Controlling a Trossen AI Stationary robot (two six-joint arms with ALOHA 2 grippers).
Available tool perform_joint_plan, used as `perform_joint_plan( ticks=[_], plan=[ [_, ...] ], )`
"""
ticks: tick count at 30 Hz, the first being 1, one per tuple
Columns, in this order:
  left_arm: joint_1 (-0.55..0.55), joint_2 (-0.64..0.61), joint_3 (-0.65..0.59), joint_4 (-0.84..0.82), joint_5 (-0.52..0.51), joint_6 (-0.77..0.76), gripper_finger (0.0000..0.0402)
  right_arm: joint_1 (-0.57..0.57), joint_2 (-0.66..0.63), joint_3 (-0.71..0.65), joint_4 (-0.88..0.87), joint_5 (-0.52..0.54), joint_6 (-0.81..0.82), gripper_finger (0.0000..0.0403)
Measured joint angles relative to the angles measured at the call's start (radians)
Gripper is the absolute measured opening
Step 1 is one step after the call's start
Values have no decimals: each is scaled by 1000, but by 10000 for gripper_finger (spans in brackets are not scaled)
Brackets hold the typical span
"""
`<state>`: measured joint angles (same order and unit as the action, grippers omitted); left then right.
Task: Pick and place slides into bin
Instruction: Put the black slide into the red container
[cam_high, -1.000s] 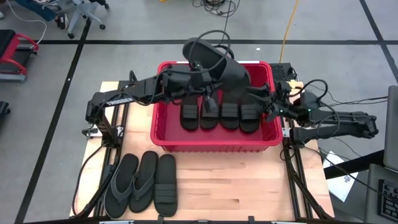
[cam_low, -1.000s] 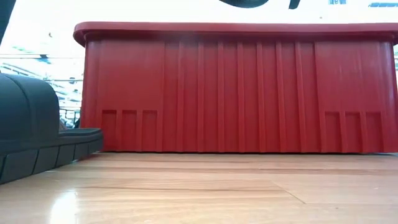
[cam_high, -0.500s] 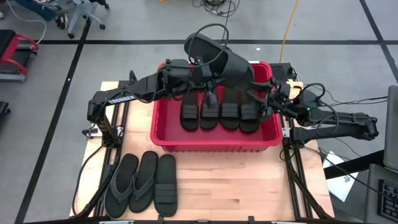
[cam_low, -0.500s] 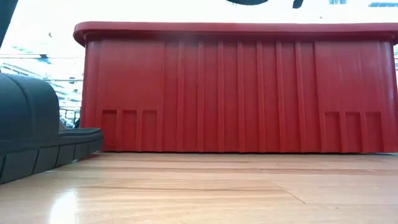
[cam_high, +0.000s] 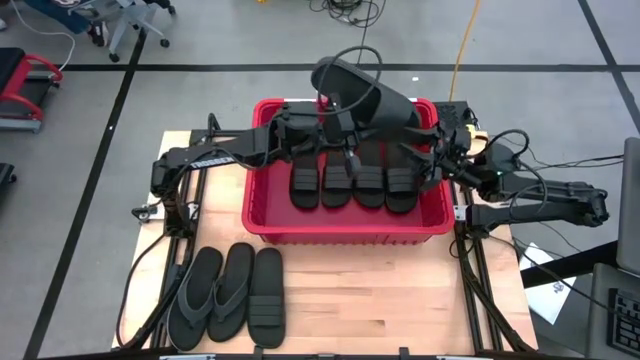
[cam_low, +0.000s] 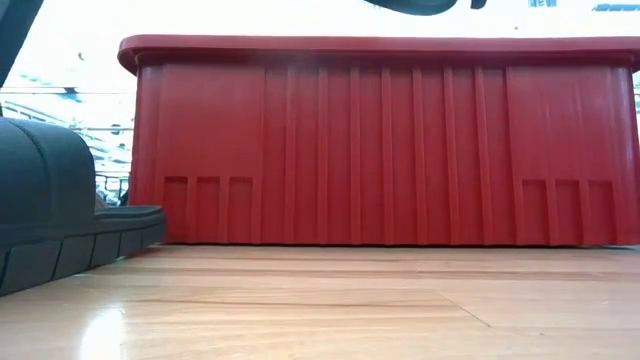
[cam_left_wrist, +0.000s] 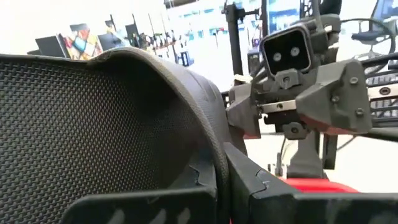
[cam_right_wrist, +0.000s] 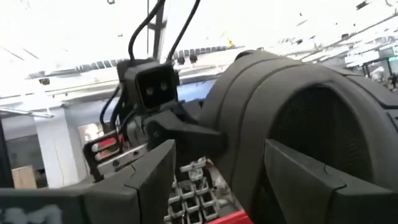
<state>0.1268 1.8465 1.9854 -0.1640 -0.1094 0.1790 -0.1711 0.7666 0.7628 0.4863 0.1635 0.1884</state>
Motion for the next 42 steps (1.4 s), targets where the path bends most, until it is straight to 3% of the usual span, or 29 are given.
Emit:
perform_joint_plan(
  ticks=[9, 22, 26, 32, 42],
  plan=[
    [-17, 15, 0, 61, 17, 49, 1, 1, -2, 44, -86, 69, -13, 235],
    [-19, 29, 0, 70, 124, 1, 0, -6, -2, 44, -2, 55, 6, 235],
    [-9, 28, 2, 70, 173, -1, 0, -6, -1, 44, 12, -10, -4, 235],
    [24, 29, 2, 69, 284, -54, 0, -6, 0, 46, 24, -4, -50, 235],
    [19, 32, 1, 77, 195, -52, 0, -8, 106, 135, -26, 147, -115, 235]
  ],
)
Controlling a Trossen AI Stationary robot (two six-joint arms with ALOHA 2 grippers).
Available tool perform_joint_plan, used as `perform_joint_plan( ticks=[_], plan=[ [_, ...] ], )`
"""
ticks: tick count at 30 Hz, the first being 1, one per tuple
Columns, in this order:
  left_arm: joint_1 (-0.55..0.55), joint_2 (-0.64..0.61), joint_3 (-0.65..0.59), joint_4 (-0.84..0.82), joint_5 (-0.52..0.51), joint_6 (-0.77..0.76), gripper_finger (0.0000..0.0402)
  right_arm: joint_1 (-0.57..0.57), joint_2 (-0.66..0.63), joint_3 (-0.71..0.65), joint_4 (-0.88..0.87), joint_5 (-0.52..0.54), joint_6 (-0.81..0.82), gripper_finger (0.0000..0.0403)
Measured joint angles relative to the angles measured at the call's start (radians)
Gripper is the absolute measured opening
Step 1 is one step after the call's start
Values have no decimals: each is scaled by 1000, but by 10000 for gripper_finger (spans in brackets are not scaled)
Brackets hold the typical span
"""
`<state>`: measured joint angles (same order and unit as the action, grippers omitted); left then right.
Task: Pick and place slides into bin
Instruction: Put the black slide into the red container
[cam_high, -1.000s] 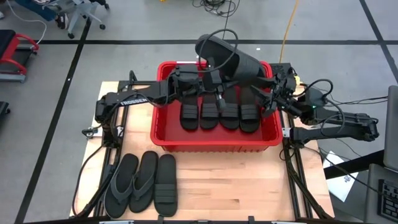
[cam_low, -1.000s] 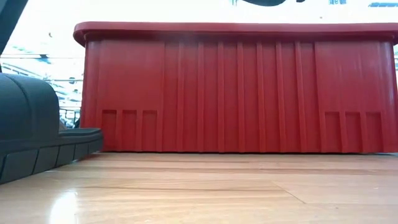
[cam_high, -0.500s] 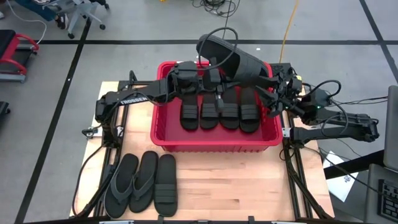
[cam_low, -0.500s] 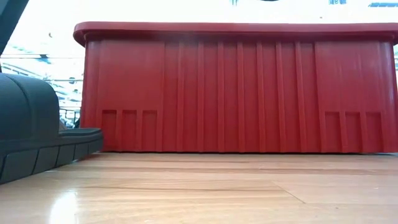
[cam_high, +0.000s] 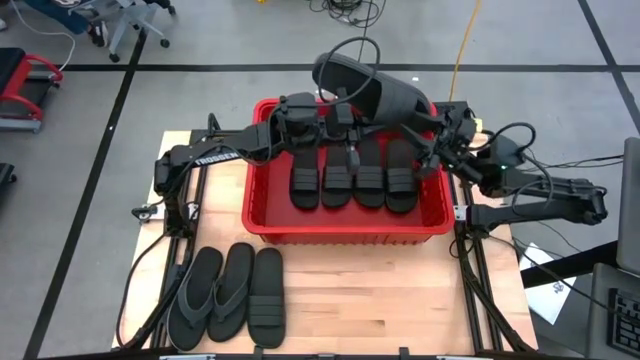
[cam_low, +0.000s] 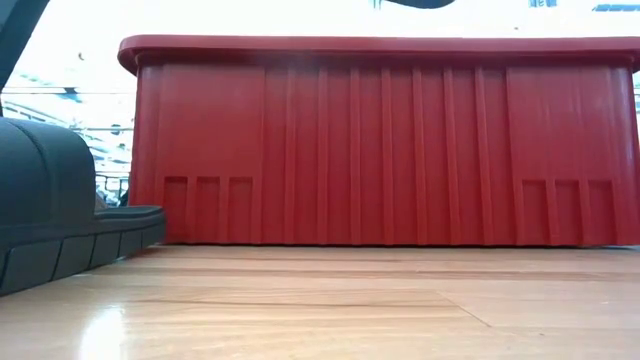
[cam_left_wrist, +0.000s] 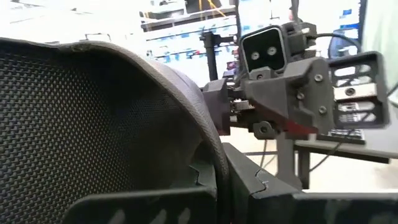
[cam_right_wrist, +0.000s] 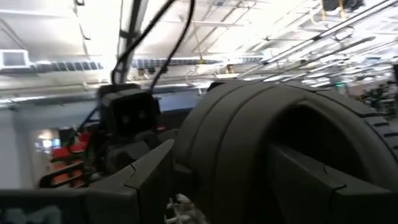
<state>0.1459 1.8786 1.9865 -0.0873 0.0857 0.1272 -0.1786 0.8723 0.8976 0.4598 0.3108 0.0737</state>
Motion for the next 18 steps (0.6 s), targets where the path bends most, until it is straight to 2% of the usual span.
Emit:
perform_joint_plan(
  ticks=[7, 11, 14, 18],
  plan=[
    [0, -3, 0, -15, -43, -11, 0, -22, 109, 84, 0, 8, -62, 235],
    [0, -3, 0, -36, -51, -17, 0, -34, 128, 116, 43, -37, -115, 232],
    [-5, -4, 1, -78, -37, -22, 0, -40, 128, 141, 15, -49, -108, 215],
    [-6, -4, 0, -98, -33, -22, 0, -60, 128, 160, -58, -95, -85, 168]
  ],
)
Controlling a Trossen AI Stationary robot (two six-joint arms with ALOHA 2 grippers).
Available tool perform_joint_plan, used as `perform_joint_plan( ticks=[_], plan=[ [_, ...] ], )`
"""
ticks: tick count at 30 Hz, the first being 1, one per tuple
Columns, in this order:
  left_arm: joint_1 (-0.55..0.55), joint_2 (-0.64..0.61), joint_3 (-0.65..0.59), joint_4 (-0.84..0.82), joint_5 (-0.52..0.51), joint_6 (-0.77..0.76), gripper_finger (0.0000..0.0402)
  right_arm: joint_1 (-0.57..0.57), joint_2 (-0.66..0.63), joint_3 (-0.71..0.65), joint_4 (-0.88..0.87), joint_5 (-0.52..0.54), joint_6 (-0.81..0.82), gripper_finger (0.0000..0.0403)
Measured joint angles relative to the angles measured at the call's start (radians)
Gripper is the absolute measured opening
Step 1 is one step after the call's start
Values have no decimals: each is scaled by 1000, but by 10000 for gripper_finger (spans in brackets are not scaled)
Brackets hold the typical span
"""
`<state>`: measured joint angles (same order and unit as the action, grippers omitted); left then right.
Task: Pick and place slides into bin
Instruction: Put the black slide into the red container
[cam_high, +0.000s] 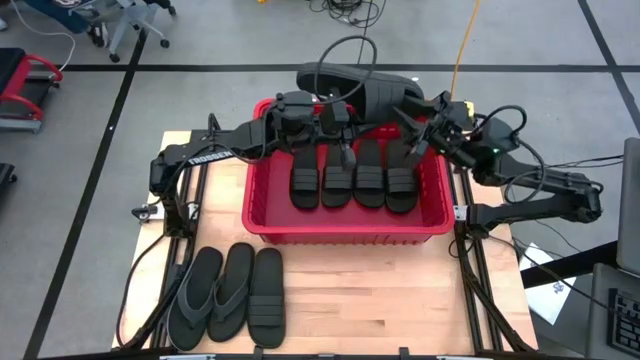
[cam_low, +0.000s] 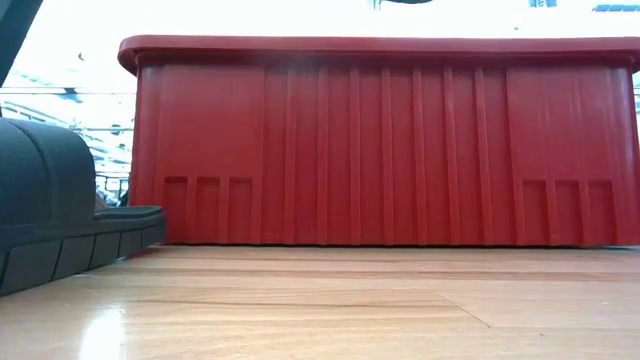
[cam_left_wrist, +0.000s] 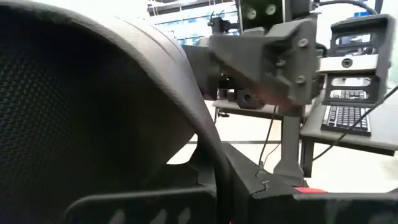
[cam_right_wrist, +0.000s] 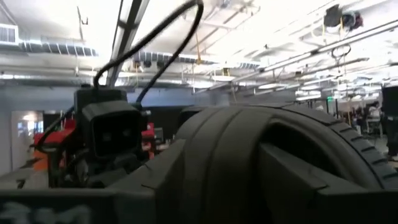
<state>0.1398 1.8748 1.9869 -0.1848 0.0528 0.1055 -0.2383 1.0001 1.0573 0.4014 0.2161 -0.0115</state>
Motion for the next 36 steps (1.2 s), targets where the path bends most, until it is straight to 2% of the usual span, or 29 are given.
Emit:
perform_joint_plan(
  ticks=[3, 7, 8, 13, 15, 30, 33, 36],
  plan=[
    [0, -1, 0, -9, 1, -8, 0, -10, 2, 13, -43, -47, 19, 115],
    [0, -1, -1, -27, 3, -22, 0, -25, 1, 15, -58, -86, 37, 23],
    [0, -1, -1, -32, 3, -29, 0, -26, -2, 14, -61, -86, 38, 14],
    [-9, 2, -1, -42, -68, -124, 19, -43, -28, 11, -112, -97, 68, 5],
    [-10, -10, -2, -56, -88, -172, 32, -48, -42, 9, -148, -66, 69, 4],
    [-14, -39, -3, -70, -58, -190, 126, -79, -137, 8, -226, 1, 40, 1],
    [-14, -40, -3, -68, -60, -188, 122, -80, -143, 8, -232, -3, 40, 1],
    [-14, -40, -3, -54, -70, -161, 85, -80, -147, 9, -242, -10, 54, 1]
  ],
)
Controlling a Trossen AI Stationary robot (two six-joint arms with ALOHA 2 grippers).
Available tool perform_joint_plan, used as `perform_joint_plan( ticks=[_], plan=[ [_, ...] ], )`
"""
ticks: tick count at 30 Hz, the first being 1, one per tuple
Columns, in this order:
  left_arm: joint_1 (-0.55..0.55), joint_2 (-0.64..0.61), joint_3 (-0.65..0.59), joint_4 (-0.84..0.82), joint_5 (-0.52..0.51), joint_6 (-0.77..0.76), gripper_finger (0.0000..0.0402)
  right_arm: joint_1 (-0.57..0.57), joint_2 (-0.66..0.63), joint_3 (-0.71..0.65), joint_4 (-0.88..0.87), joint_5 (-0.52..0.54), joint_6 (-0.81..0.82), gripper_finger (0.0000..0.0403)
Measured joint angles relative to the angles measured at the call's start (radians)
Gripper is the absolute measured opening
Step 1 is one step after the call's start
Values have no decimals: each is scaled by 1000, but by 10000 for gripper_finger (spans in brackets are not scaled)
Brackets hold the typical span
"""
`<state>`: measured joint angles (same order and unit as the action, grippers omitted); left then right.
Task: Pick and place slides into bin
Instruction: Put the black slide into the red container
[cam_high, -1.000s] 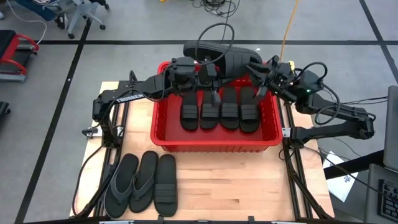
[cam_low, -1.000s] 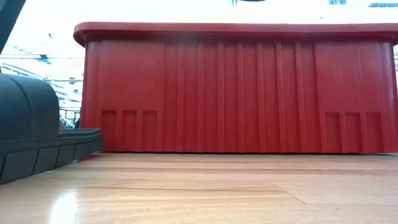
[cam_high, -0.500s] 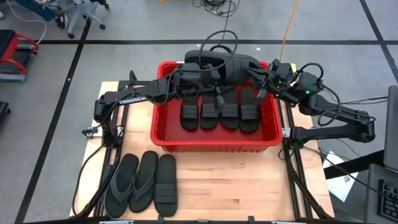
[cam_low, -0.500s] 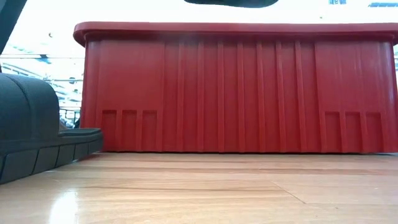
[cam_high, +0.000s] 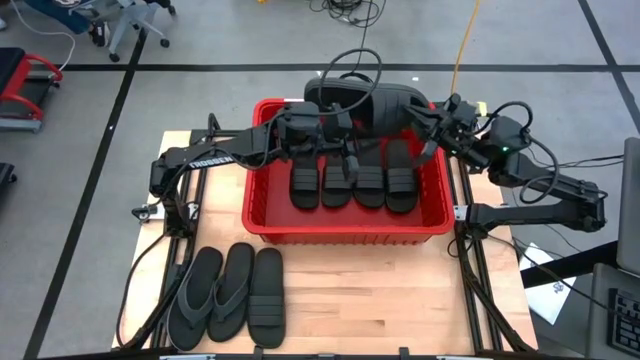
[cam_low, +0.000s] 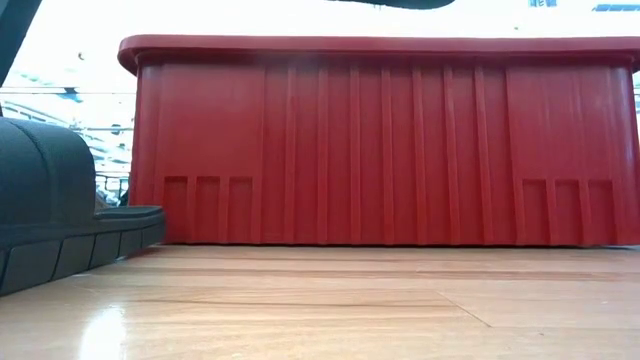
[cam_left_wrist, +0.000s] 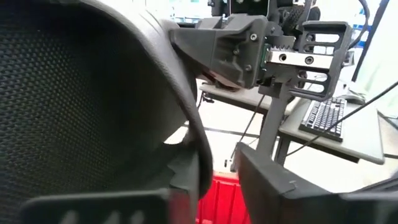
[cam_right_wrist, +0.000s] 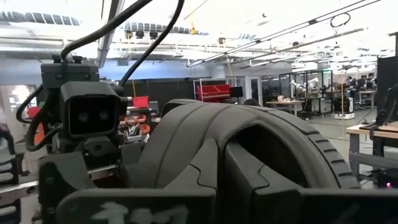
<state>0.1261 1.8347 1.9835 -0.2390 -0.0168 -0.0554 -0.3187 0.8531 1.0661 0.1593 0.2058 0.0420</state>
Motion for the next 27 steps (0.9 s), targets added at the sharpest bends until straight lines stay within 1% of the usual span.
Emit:
perform_joint_plan(
  ticks=[3, 4, 7, 9, 12, 14, 15, 17, 23, 25, 27],
  plan=[
    [8, -1, 0, 14, -6, 0, 21, 0, 0, 1, 1, -20, 3, 1],
    [13, -2, 0, 16, -5, -7, 12, 0, 0, 2, 2, -22, 9, 1],
    [24, -2, 0, 18, 2, -12, 13, -1, 2, 3, 2, -30, 26, 0],
    [29, -2, 0, 18, 18, 13, 6, -1, 3, 3, 1, -40, 25, 0],
    [32, -4, 0, 18, 49, 38, 4, -1, 3, 4, 5, -90, 20, 3],
    [36, -5, 0, 16, 73, 50, 3, -2, 3, 4, 5, -148, 5, 15],
    [39, -5, 0, 17, 90, 53, 3, -2, 2, 4, 5, -174, 4, 25],
    [44, -8, 0, 28, 128, 50, 2, -3, 0, 5, 9, -190, 44, 52],
    [55, -9, 0, 23, 173, 44, 1, -3, 4, 5, 3, -237, 88, 156],
    [61, -9, 0, 22, 201, 34, 1, -3, 10, 5, 5, -245, 111, 182],
    [63, -9, 0, 16, 207, 21, 1, -3, 23, 6, 6, -249, 115, 200]
  ],
)
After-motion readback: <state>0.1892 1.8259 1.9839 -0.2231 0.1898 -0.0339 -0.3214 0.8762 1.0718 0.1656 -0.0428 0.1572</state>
